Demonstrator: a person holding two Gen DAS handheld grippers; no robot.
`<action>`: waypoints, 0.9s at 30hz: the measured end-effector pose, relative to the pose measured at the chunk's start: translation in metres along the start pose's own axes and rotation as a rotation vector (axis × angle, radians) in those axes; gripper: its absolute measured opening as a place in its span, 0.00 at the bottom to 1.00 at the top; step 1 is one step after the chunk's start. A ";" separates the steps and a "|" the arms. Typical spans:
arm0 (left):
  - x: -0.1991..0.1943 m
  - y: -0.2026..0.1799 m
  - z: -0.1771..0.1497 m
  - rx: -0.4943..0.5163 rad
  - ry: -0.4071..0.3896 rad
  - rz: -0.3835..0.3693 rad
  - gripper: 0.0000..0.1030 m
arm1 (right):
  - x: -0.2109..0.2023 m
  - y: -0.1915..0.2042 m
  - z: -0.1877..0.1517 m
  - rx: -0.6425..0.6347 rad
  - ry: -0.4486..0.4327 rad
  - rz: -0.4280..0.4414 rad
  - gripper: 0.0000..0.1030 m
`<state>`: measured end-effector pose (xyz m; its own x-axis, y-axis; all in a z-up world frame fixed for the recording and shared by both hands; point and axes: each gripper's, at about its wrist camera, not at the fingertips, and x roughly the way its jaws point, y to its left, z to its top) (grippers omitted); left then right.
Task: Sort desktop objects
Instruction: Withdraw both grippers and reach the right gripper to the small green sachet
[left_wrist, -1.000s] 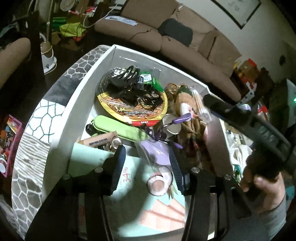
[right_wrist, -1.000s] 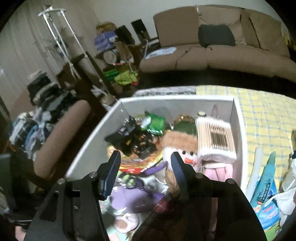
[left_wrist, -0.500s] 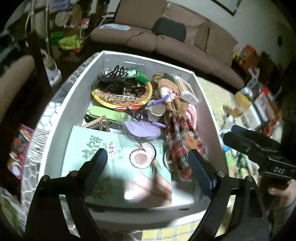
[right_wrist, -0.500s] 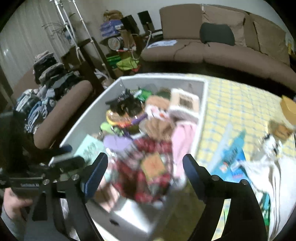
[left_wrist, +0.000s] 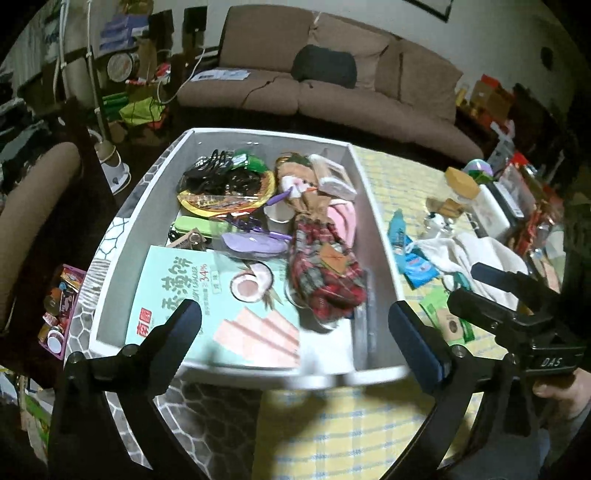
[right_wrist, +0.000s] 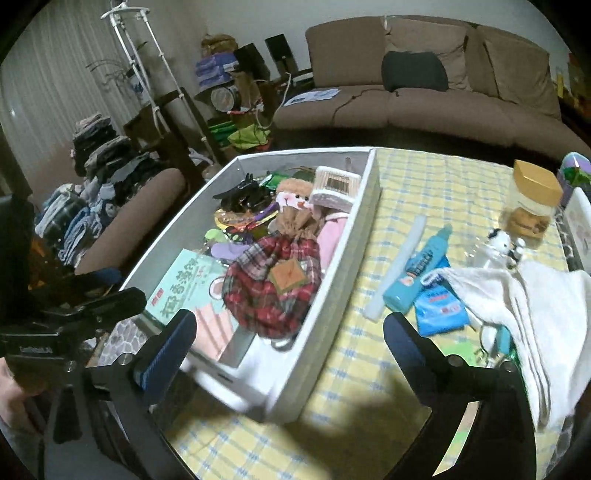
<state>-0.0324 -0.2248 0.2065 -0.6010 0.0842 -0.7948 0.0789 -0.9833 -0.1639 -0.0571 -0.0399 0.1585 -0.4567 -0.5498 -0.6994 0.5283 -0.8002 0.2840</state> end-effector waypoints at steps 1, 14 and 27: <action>-0.002 -0.004 -0.001 0.004 0.001 -0.002 0.98 | -0.005 -0.002 -0.002 0.003 -0.004 0.002 1.00; -0.007 -0.083 -0.042 0.057 0.002 -0.103 1.00 | -0.098 -0.088 -0.055 0.104 -0.068 -0.011 1.00; 0.064 -0.180 -0.102 0.122 0.090 -0.223 1.00 | -0.121 -0.179 -0.140 0.218 -0.108 -0.064 1.00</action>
<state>-0.0037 -0.0258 0.1254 -0.5194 0.3094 -0.7965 -0.1470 -0.9506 -0.2734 0.0038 0.2028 0.1005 -0.5645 -0.5091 -0.6497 0.3342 -0.8607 0.3841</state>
